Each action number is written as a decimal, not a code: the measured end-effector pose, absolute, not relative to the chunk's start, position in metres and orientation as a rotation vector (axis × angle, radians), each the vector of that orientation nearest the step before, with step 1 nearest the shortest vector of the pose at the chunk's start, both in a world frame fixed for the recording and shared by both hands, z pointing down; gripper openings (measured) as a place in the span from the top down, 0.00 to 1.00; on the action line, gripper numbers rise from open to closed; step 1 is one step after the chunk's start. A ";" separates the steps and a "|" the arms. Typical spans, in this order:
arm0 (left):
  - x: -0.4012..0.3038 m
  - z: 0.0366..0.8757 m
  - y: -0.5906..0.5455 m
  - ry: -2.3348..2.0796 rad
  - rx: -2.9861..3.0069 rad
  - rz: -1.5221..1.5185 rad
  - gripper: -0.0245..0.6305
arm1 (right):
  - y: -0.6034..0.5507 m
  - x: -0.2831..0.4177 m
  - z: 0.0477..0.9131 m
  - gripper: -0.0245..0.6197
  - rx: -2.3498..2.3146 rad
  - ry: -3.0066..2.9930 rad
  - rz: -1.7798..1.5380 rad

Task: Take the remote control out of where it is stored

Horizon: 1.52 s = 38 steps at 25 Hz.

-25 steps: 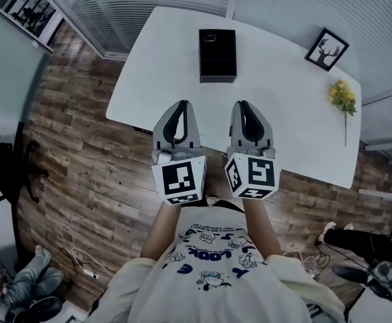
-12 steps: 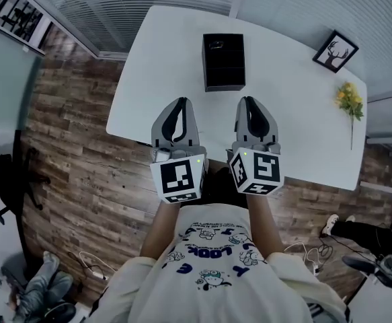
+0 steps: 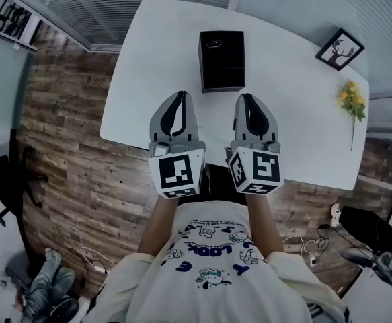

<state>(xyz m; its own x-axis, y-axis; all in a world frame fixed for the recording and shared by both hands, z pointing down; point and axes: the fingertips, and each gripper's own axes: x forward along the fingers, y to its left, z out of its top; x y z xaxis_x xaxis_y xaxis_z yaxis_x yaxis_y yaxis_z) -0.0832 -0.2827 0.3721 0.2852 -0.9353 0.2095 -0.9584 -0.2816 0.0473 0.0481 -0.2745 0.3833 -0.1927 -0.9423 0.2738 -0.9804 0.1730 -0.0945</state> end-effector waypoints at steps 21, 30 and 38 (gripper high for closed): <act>-0.037 0.408 -0.381 -1.581 2.419 0.313 0.92 | -0.361 0.066 0.420 0.89 1.816 -2.276 0.494; -0.014 0.435 -0.426 -1.431 2.535 0.465 0.68 | -0.378 0.076 0.444 0.89 1.783 -2.255 0.551; 0.012 0.459 -0.448 -1.266 2.614 0.638 0.62 | -0.386 0.084 0.462 0.89 1.761 -2.236 0.593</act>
<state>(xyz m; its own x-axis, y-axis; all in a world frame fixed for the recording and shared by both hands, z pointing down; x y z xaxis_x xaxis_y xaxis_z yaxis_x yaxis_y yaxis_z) 0.0116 -0.4480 0.4594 0.5485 -0.7074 0.4458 -0.7792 -0.6258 -0.0343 0.0841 -0.3858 0.4624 -0.2488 -0.8716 0.4223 -0.9663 0.1939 -0.1691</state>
